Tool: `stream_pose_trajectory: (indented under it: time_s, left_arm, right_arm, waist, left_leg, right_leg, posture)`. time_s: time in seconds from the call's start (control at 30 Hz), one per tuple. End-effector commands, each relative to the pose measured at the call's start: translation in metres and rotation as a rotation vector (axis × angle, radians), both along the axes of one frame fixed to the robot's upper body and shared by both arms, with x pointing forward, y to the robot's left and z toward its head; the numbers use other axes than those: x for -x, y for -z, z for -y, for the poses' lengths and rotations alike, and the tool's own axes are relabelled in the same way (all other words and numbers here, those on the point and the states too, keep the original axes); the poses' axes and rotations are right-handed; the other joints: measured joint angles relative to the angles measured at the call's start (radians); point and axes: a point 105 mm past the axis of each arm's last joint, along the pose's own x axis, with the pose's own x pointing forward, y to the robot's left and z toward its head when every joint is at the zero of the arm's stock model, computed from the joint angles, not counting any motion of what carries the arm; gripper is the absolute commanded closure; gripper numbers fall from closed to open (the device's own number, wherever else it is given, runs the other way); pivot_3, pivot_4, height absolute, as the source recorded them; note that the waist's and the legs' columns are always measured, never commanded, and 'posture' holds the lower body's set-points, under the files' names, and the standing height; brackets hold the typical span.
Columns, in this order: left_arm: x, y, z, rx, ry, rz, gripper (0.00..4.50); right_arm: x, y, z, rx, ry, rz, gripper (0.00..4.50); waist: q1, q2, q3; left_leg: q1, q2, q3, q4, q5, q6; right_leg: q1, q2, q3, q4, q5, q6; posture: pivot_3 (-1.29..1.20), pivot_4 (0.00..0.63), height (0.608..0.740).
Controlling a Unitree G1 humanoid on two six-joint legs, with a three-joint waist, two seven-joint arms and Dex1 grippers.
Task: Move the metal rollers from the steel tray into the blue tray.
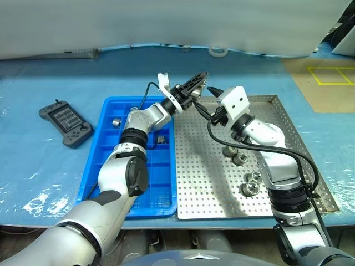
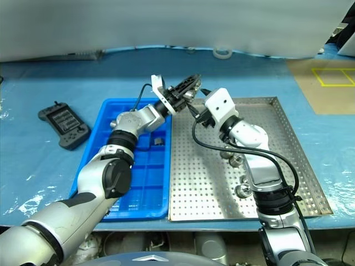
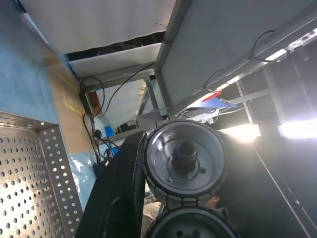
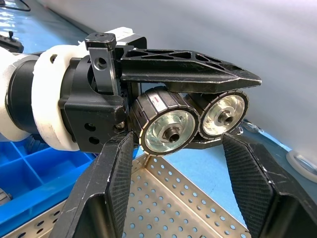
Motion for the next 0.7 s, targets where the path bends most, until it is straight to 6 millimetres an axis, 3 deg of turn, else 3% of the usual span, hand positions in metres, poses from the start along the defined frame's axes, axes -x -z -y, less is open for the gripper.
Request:
stream_pose_trajectory:
  time_s: [0.03,0.37,0.7]
  left_arm:
    - [0.004,-0.007,0.008,-0.005,0.035,0.029,2.79]
    - [0.003,0.000,0.014,-0.047,0.025,0.030,2.79]
    - [0.001,0.002,0.014,-0.064,0.005,0.035,2.79]
  right_arm:
    - [0.007,-0.023,-0.007,-0.032,-0.030,0.082,1.54]
    - [0.010,-0.030,-0.025,-0.029,-0.089,0.099,1.54]
    - [0.010,-0.032,-0.030,-0.019,-0.114,0.099,1.54]
  waist:
    - [0.000,0.000,0.000]
    - [-0.001,0.000,0.000]
    - [-0.005,0.000,0.000]
  left_leg:
    - [0.000,0.000,0.000,0.000,0.000,0.000]
    - [0.000,0.000,0.000,0.000,0.000,0.000]
    - [0.000,0.000,0.000,0.000,0.000,0.000]
  right_leg:
    - [0.000,0.000,0.000,0.000,0.000,0.000]
    - [0.000,0.000,0.000,0.000,0.000,0.000]
    - [0.000,0.000,0.000,0.000,0.000,0.000]
  posture:
    - [-0.47,0.150,0.740]
    - [-0.48,0.150,0.740]
    - [-0.49,0.150,0.740]
